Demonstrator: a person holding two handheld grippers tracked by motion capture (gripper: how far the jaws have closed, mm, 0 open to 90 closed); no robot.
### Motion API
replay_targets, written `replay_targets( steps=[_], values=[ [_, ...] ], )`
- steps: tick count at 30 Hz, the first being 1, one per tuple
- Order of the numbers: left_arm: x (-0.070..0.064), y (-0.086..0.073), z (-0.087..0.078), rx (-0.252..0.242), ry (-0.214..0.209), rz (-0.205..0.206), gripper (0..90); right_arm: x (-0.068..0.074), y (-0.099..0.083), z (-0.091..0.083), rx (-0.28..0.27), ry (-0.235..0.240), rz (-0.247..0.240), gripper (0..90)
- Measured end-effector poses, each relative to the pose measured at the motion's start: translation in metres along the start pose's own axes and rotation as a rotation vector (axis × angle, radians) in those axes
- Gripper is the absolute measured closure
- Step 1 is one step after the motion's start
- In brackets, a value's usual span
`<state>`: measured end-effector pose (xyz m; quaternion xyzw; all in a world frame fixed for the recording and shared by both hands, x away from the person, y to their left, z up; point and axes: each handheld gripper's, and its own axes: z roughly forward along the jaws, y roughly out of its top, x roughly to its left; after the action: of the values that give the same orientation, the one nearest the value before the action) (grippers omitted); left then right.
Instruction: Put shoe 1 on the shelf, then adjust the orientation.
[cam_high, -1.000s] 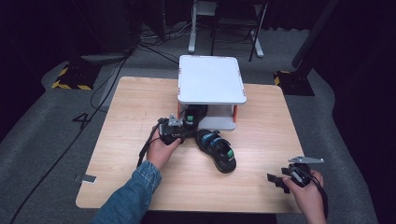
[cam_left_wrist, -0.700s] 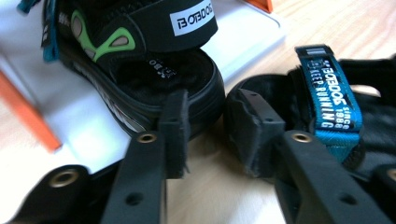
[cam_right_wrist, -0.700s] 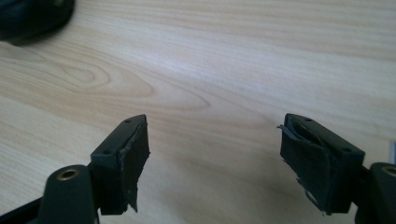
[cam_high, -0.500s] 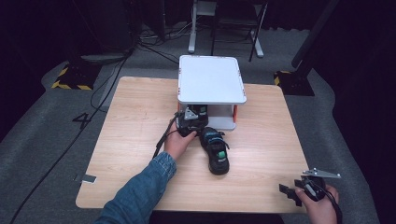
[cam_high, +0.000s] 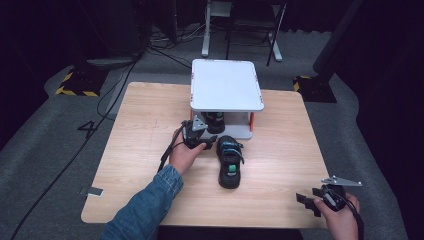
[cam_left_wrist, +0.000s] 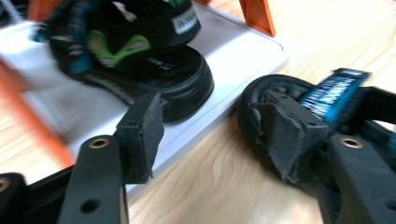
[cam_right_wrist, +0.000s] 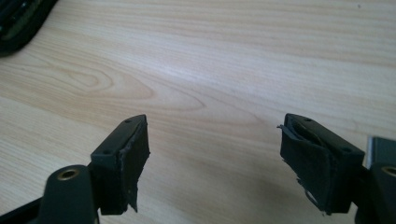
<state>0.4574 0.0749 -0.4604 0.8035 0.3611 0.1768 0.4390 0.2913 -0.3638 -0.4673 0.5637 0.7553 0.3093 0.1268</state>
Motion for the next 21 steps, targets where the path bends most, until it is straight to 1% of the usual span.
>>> replay_targets(
  steps=[1,2,3,5,6,7,8,9,10,12,14,15,18,21],
  values=[
    [0.000,0.001,-0.009,-0.006,0.006,0.000,39.8,0.002,0.002,0.001,-0.003,0.003,0.001,24.2],
    [-0.002,0.003,-0.023,-0.016,0.008,-0.018,39.3,0.002,0.005,0.002,-0.003,0.009,-0.008,24.2],
    [-0.003,0.004,-0.031,-0.019,0.011,-0.022,38.1,0.004,0.007,0.004,-0.004,0.015,-0.012,24.2],
    [-0.004,0.006,-0.047,-0.024,0.016,-0.021,37.5,0.006,0.010,0.006,-0.001,0.021,-0.020,24.2],
    [-0.005,0.007,-0.056,-0.022,0.027,-0.017,36.8,0.006,0.011,0.007,-0.001,0.023,-0.025,24.2],
    [-0.006,0.008,-0.065,-0.018,0.030,-0.022,36.3,0.007,0.012,0.008,-0.001,0.024,-0.031,24.2],
    [-0.006,0.009,-0.082,-0.019,0.040,-0.018,35.8,0.008,0.013,0.009,-0.002,0.029,-0.033,24.2],
    [-0.006,0.009,-0.082,-0.019,0.040,-0.018,34.8,0.008,0.013,0.009,-0.002,0.029,-0.033,24.2],
    [-0.006,0.009,-0.090,-0.015,0.033,-0.026,34.8,0.010,0.016,0.010,-0.006,0.033,-0.040,24.2],
    [-0.006,0.009,-0.104,-0.015,0.033,-0.037,34.3,0.012,0.019,0.011,-0.011,0.039,-0.049,24.2],
    [-0.005,0.008,-0.114,-0.007,0.034,-0.037,31.6,0.015,0.022,0.012,-0.015,0.047,-0.056,24.2],
    [-0.005,0.007,-0.119,0.008,0.030,-0.041,30.3,0.016,0.023,0.013,-0.017,0.050,-0.061,24.1],
    [-0.002,0.003,-0.130,0.036,0.033,-0.024,27.4,0.019,0.029,0.016,-0.026,0.065,-0.074,23.8],
    [0.003,-0.005,-0.139,0.058,0.042,-0.031,24.8,0.023,0.036,0.019,-0.029,0.076,-0.086,23.5]
  ],
)
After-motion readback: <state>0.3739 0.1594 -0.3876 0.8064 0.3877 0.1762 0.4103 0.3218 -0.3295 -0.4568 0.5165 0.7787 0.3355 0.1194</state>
